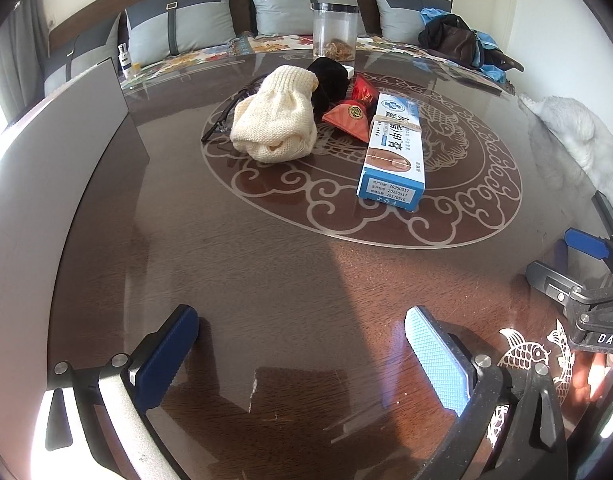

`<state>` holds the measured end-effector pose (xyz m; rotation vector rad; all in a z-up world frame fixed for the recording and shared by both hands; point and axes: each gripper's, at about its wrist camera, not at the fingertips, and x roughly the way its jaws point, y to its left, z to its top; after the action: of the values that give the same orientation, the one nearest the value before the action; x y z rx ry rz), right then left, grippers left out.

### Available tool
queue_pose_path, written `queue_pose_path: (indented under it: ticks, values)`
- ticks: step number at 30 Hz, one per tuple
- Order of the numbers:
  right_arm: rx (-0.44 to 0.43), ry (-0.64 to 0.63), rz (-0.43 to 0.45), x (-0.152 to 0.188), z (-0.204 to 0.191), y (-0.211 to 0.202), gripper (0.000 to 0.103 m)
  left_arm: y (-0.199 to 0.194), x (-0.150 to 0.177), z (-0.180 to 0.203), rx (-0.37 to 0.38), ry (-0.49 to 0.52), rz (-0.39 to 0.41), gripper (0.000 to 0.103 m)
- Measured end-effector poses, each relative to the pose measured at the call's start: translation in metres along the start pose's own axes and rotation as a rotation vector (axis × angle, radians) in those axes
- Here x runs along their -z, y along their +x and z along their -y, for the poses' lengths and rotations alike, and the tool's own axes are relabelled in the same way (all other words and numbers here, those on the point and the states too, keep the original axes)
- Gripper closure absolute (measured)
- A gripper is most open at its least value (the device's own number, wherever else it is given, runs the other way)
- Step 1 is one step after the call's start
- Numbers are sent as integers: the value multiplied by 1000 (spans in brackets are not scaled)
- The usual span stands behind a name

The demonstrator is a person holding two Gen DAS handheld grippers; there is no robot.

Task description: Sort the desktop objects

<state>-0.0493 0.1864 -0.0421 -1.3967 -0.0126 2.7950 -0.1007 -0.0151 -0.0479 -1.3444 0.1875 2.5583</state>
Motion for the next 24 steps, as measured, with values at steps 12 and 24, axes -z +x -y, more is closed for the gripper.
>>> queue_pose_path:
  ticks: [12,24]
  values:
    - [0,0,0,0,0,0,0,0,0,0,0,-1,0,0]
    - [-204,43,-28,-67,-30,8,0,0,0,0,0,-1,0,0]
